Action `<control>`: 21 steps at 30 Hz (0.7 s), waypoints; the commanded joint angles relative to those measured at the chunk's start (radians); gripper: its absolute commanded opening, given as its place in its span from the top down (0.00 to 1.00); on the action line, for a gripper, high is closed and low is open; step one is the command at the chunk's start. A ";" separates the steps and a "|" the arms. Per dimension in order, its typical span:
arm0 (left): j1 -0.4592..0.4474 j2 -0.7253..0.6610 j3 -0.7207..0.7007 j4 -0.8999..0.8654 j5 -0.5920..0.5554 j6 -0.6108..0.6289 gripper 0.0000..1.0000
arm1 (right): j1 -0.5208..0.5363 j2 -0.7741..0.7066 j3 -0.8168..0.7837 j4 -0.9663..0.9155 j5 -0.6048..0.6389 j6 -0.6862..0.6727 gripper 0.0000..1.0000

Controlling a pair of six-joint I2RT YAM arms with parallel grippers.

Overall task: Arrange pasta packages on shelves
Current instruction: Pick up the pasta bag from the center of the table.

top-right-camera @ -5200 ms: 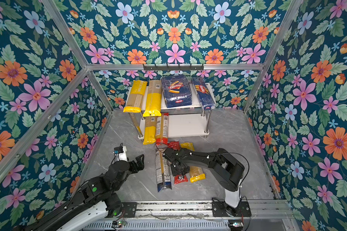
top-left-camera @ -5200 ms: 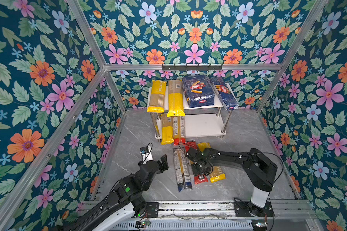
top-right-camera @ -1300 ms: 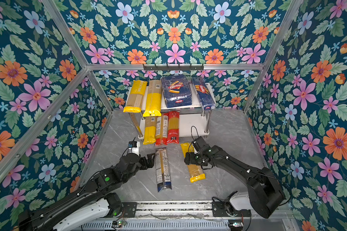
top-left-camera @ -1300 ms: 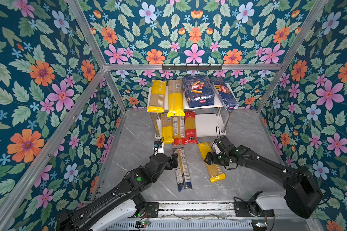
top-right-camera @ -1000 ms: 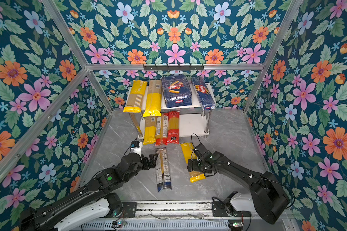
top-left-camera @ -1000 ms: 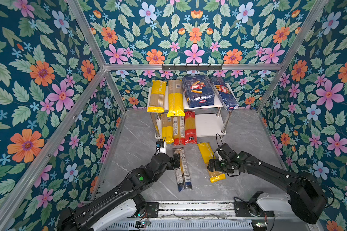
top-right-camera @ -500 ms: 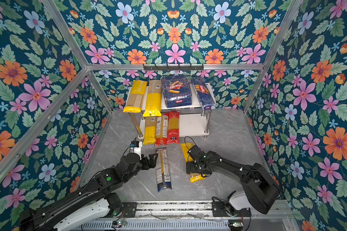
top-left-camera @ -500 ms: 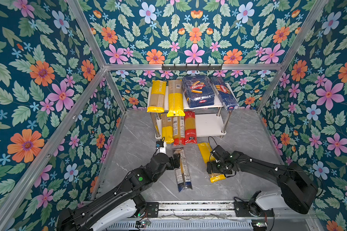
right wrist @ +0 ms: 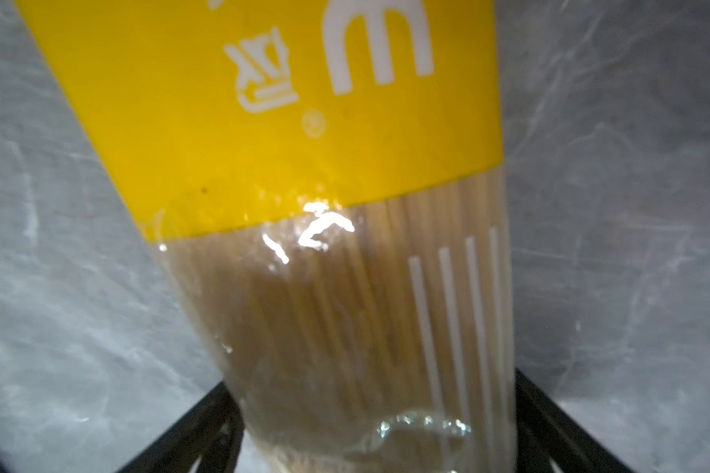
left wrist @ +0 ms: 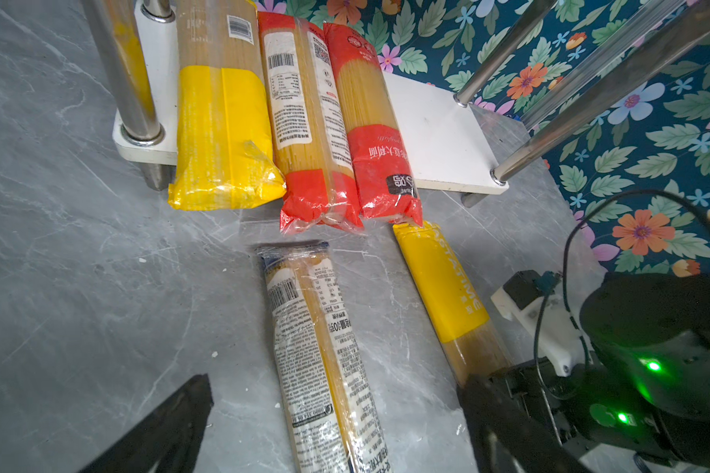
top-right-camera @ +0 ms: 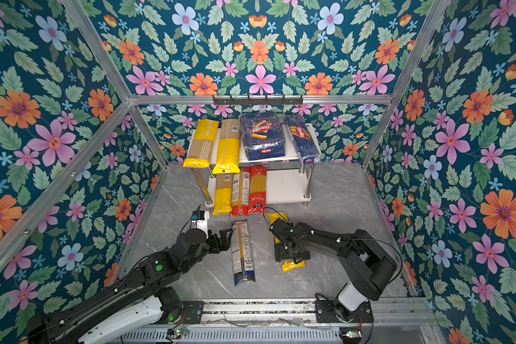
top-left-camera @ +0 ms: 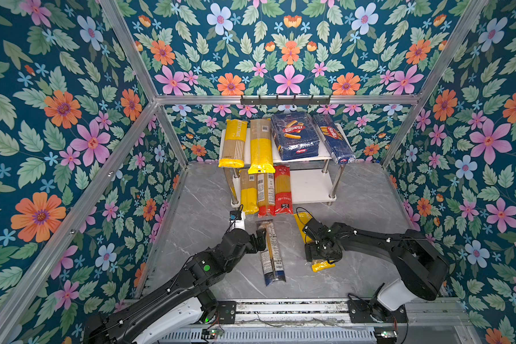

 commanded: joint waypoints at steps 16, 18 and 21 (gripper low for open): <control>0.000 -0.022 0.003 -0.043 -0.034 0.000 0.02 | 0.002 -0.196 -0.074 0.037 -0.029 0.017 0.70; 0.000 -0.021 0.005 -0.043 -0.034 0.000 0.02 | 0.002 -0.233 -0.090 0.072 -0.055 0.011 0.75; 0.000 -0.020 0.005 -0.044 -0.035 -0.001 0.02 | 0.000 -0.265 -0.100 0.106 -0.079 0.002 0.82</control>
